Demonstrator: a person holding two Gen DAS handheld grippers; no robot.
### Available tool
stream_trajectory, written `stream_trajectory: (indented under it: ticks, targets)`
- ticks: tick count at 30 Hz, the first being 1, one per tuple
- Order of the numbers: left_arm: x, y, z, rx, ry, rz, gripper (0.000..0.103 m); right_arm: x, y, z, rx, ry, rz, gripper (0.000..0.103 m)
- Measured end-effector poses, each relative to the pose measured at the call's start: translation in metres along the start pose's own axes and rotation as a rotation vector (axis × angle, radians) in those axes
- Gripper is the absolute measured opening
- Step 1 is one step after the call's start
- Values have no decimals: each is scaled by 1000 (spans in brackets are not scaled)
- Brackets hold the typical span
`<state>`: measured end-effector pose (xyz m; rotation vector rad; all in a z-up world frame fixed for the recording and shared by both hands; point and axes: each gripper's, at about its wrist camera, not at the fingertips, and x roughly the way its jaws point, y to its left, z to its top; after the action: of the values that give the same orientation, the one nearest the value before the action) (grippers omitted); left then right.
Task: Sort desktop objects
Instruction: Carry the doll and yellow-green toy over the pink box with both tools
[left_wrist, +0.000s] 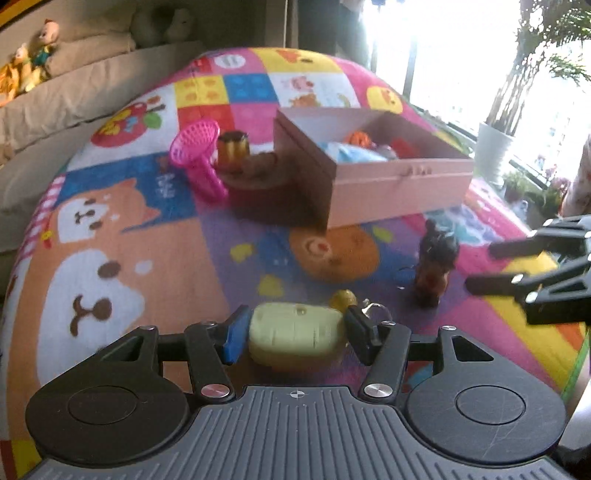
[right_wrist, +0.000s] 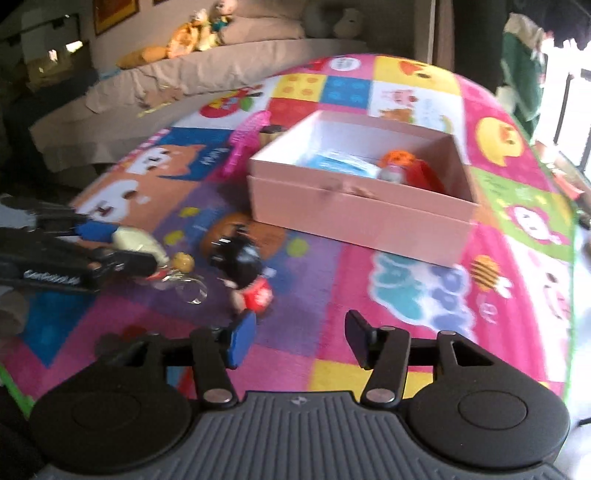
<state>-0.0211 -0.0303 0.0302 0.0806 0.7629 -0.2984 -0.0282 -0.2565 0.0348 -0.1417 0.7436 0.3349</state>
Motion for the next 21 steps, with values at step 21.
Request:
stream_trajectory:
  ticks: [21]
  targets:
    - [5,7,-13,-14,26,10,95,11,8,46,124,-70,193,32]
